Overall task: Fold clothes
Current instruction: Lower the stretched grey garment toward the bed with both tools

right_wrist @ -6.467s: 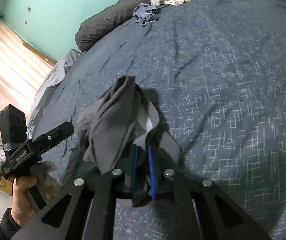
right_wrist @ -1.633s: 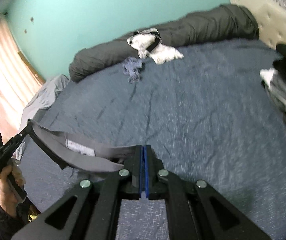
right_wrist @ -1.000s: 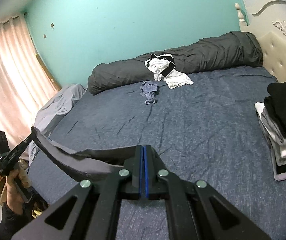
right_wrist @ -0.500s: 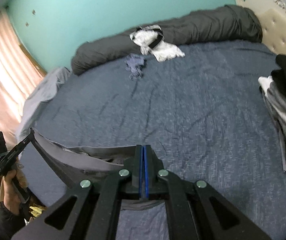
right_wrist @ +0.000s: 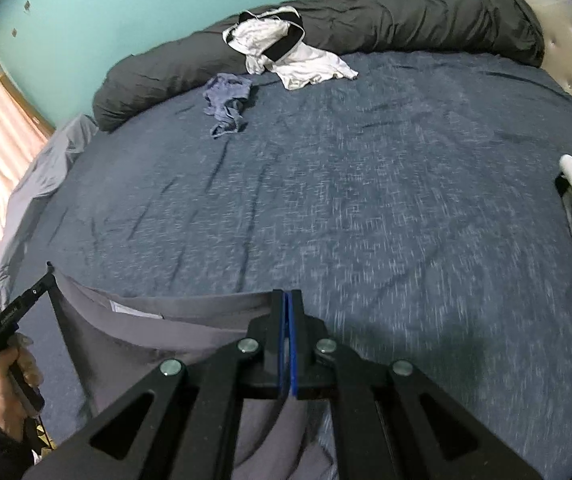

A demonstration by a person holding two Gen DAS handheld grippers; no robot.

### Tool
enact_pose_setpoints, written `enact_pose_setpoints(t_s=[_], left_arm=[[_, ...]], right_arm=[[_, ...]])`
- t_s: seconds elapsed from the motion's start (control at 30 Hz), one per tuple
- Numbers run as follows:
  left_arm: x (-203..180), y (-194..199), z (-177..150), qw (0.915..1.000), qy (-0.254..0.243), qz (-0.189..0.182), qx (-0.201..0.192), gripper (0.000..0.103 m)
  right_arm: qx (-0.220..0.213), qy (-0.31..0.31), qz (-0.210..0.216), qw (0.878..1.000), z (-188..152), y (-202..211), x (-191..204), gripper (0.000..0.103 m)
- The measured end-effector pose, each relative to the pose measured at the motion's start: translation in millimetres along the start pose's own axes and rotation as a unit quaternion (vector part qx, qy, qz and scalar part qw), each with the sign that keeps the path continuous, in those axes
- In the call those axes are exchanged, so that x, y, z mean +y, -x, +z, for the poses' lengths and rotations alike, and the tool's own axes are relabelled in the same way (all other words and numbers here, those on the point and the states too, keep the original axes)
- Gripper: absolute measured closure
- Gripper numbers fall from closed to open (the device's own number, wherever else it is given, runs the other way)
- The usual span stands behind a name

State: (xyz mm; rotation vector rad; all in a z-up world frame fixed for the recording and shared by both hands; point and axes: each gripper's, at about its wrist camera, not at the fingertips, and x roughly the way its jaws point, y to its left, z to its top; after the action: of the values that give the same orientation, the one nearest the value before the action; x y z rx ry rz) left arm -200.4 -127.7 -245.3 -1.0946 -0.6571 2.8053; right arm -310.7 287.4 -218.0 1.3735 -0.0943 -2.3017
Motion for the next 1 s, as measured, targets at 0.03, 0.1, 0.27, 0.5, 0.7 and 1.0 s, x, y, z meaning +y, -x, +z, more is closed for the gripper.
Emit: enact_pose_setpoints(t_s=[0.03, 0.1, 0.27, 0.5, 0.7, 1.0], left_arm=[[2.5, -8.1, 2.1, 1.0000, 0.003, 0.001, 0.004, 0.101], [7.6, -23.3, 5.7, 0.9999, 0.009, 0.002, 0.012, 0.101], [18.4, -61.8, 9.8, 0.9991, 0.012, 0.019, 0.036, 0.101], [38.7, -97.6, 0.9, 0.9964, 0.033, 0.039, 0.067, 0.101], [51.3, -103.0, -7.2, 0.9947, 0.052, 0.043, 0.078, 0.076], [42.1, -91.9, -4.8, 0.9954, -0.019, 0.043, 0.083, 0.066]], right_arm=[[0.003, 0.000, -0.002, 1.000, 3.8, -8.7, -2.7, 0.102], [0.006, -0.004, -0.006, 1.000, 10.4, -23.2, -6.9, 0.102], [0.019, -0.013, -0.018, 1.000, 24.3, -61.4, -16.0, 0.102], [0.040, -0.021, -0.044, 0.998, 21.1, -103.2, -34.4, 0.102], [0.046, -0.036, -0.007, 0.998, 6.3, -112.4, -46.0, 0.102], [0.033, 0.016, 0.017, 0.999, -2.1, -105.0, -34.7, 0.091]])
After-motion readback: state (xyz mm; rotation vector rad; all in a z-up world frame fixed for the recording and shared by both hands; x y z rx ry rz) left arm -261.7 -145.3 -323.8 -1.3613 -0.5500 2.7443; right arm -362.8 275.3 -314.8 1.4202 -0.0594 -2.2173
